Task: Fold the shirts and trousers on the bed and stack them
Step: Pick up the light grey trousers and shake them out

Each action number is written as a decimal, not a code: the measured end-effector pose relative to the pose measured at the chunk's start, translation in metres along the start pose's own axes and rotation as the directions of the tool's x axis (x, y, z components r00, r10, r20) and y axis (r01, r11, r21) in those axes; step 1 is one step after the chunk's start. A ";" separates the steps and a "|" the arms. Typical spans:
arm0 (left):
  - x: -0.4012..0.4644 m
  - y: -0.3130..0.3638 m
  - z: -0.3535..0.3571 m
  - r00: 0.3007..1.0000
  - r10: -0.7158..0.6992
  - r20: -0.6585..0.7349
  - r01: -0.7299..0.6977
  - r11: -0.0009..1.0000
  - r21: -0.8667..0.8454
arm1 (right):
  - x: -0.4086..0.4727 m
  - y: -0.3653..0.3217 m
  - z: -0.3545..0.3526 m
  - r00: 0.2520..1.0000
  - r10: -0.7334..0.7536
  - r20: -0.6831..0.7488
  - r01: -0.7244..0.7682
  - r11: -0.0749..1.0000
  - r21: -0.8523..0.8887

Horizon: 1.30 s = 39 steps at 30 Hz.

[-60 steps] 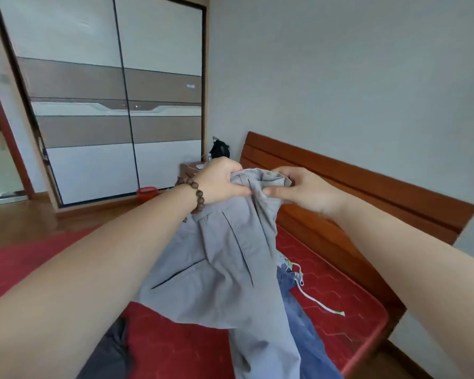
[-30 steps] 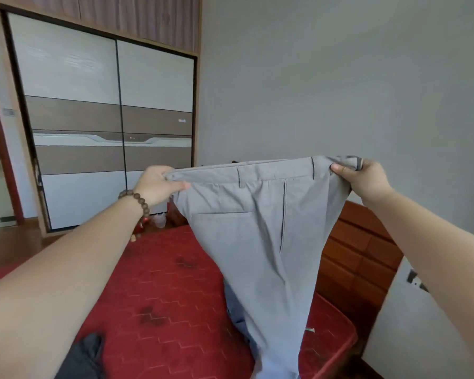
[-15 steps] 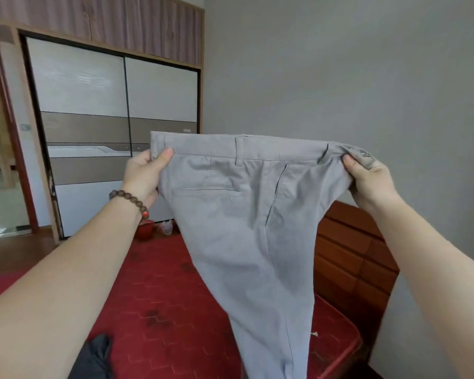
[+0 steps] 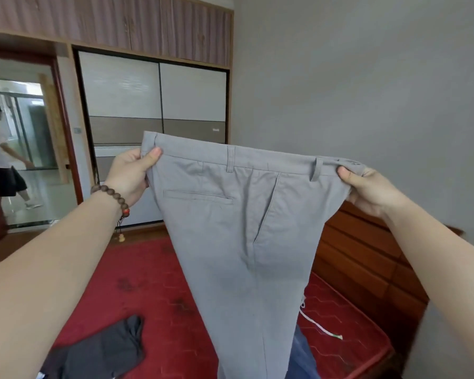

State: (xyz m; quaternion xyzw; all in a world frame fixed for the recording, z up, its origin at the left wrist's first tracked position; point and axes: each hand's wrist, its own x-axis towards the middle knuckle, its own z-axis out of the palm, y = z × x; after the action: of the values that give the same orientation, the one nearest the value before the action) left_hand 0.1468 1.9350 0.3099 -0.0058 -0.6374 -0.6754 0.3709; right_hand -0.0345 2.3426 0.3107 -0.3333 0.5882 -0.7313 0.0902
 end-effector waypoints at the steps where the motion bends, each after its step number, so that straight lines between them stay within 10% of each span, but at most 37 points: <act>1: -0.003 0.003 0.000 1.000 -0.009 0.017 0.009 1.000 -0.003 | 0.000 0.002 0.002 1.000 0.007 0.010 -0.008 0.999 0.033; 6: -0.014 0.014 0.002 0.997 -0.067 -0.044 0.055 0.970 -0.235 | 0.003 0.004 0.021 1.000 0.010 -0.011 -0.007 0.966 0.258; 12: -0.066 -0.045 0.010 0.853 -0.522 -0.023 0.509 0.841 -0.183 | 0.013 0.014 0.063 0.979 0.131 -0.156 -0.087 0.961 0.263; 18: -0.051 -0.003 0.003 0.973 -0.225 0.047 0.224 0.884 -0.410 | 0.019 -0.010 0.050 0.974 0.154 -0.163 -0.091 0.936 0.340; 30: -0.053 0.007 0.007 0.947 -0.312 0.081 0.322 0.923 -0.211 | 0.009 0.007 0.027 0.989 0.088 -0.115 -0.071 0.988 0.141; 39: -0.045 0.060 0.009 0.985 -0.116 0.125 0.141 0.966 -0.216 | 0.024 -0.051 0.035 0.999 0.037 0.035 -0.043 0.976 0.214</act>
State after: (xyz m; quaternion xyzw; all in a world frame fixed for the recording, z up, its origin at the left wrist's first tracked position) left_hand 0.2058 1.9708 0.3416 -0.0439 -0.5758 -0.7643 0.2870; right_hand -0.0188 2.3167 0.3702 -0.3209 0.5110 -0.7833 0.1494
